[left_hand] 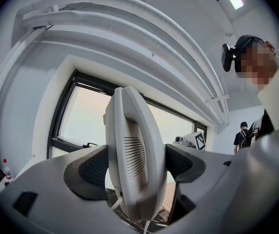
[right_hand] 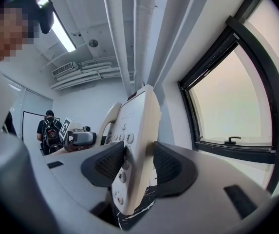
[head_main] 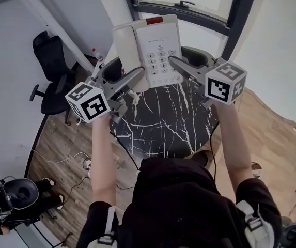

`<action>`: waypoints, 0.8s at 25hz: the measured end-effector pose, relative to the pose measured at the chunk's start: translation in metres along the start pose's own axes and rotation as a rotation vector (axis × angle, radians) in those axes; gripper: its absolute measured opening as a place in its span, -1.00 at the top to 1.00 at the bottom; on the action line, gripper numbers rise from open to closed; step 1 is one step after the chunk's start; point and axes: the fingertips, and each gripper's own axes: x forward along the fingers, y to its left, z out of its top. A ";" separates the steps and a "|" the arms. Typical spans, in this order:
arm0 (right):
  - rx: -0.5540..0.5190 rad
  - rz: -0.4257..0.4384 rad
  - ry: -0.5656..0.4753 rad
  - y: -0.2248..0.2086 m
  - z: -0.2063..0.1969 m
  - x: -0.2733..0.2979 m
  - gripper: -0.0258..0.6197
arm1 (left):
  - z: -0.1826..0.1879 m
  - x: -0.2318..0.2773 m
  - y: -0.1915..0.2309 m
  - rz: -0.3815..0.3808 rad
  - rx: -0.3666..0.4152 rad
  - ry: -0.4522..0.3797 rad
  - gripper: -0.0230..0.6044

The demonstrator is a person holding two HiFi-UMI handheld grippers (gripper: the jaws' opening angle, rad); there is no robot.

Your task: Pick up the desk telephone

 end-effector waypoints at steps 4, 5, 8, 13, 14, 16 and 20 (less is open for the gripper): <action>-0.005 -0.002 0.000 -0.001 0.000 0.000 0.28 | 0.001 0.001 0.000 -0.001 0.011 -0.002 -0.29; -0.005 -0.004 -0.001 -0.002 -0.001 0.000 0.28 | 0.000 0.002 0.000 -0.001 0.009 -0.001 -0.29; -0.003 -0.008 -0.009 -0.003 -0.001 -0.001 0.28 | 0.000 0.003 0.001 0.000 0.009 -0.002 -0.29; -0.005 -0.007 -0.008 -0.004 -0.003 0.000 0.28 | -0.001 0.003 0.001 0.002 0.012 0.001 -0.29; -0.005 -0.007 -0.008 -0.004 -0.003 0.000 0.28 | -0.001 0.003 0.001 0.001 0.012 0.000 -0.29; -0.006 -0.006 -0.007 -0.003 -0.002 0.001 0.28 | -0.001 0.003 0.001 0.001 0.011 0.000 -0.29; -0.012 -0.007 -0.003 -0.003 -0.003 0.002 0.28 | -0.003 0.002 0.003 0.005 0.010 0.005 -0.29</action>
